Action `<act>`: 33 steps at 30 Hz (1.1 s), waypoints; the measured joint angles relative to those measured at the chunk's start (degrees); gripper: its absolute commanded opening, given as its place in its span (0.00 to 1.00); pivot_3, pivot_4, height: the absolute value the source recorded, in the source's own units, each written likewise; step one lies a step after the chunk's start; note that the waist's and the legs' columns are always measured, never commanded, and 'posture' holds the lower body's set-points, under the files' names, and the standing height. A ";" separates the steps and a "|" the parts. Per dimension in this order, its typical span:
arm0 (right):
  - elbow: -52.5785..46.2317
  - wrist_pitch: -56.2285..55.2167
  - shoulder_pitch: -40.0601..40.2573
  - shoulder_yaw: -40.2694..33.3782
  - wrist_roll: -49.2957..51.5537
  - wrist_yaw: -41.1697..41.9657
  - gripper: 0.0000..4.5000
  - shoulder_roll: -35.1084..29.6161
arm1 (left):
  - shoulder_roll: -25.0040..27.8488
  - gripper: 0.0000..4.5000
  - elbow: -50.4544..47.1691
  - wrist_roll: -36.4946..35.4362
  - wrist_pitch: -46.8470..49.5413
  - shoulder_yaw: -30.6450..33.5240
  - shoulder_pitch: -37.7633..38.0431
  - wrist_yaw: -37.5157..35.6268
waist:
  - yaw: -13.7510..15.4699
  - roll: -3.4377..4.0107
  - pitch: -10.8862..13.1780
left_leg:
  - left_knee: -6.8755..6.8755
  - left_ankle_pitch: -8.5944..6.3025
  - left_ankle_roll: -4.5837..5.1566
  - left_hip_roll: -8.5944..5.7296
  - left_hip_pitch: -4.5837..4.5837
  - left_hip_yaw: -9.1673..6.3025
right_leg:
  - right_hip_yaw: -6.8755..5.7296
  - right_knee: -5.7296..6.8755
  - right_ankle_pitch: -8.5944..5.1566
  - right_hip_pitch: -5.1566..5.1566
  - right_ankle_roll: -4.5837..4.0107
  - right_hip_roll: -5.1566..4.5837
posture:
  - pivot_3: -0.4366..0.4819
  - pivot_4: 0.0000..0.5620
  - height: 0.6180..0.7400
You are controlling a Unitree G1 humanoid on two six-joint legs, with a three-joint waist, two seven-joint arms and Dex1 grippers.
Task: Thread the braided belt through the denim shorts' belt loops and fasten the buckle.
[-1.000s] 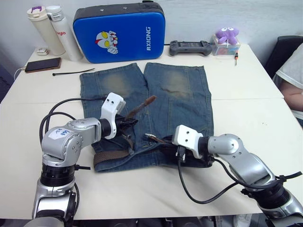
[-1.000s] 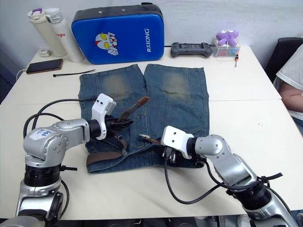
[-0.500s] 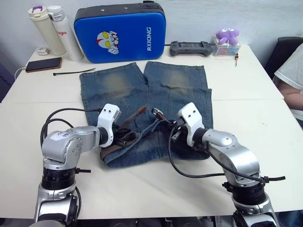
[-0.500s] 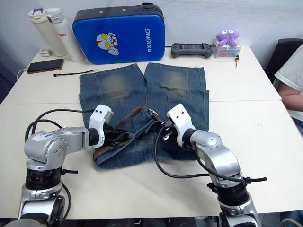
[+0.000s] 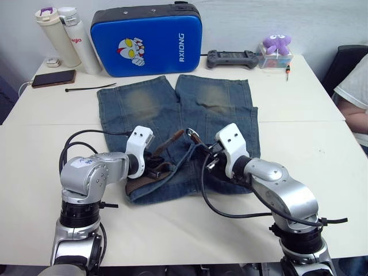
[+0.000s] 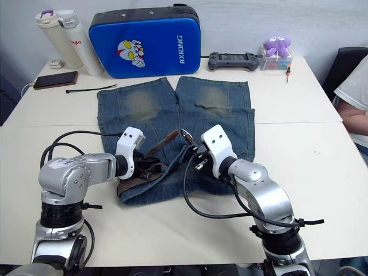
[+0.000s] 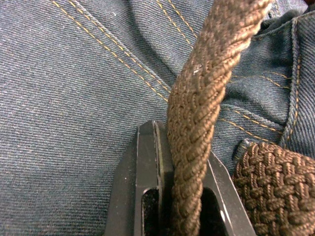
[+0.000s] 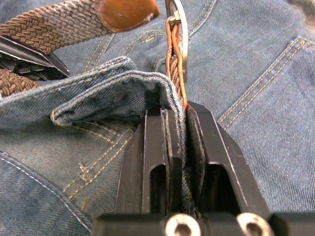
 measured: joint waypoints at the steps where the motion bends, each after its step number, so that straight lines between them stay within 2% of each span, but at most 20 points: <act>1: 0.00 -0.15 0.00 0.15 -0.04 -0.15 0.00 0.00 | 0.25 0.00 0.00 0.06 -0.18 -0.28 -0.03 -0.18 | -0.01 0.00 0.00 | 0.00 0.00 0.00 0.00 0.00 0.00 | 0.00 0.00 0.00 0.00 0.00 0.00 | 0.48 0.27 0.99; 16: 0.01 -5.33 -0.02 3.06 -2.23 -2.54 0.00 -0.81 | 1.65 0.00 1.75 1.02 -2.12 -3.09 -1.33 -2.38 | 0.03 0.00 0.00 | 0.00 0.00 0.00 -0.01 0.00 0.00 | 0.00 -0.01 0.00 0.01 0.00 -0.01 | 0.48 0.27 0.99; 33: -0.34 -4.72 -0.10 3.86 -0.18 1.46 0.00 -3.72 | -0.71 0.00 2.60 2.30 -2.22 -2.65 -1.93 -2.33 | 0.08 -0.01 -0.01 | 0.00 0.00 0.00 -0.01 0.00 0.00 | 0.00 -0.02 0.00 0.01 0.00 -0.01 | 0.48 0.27 0.99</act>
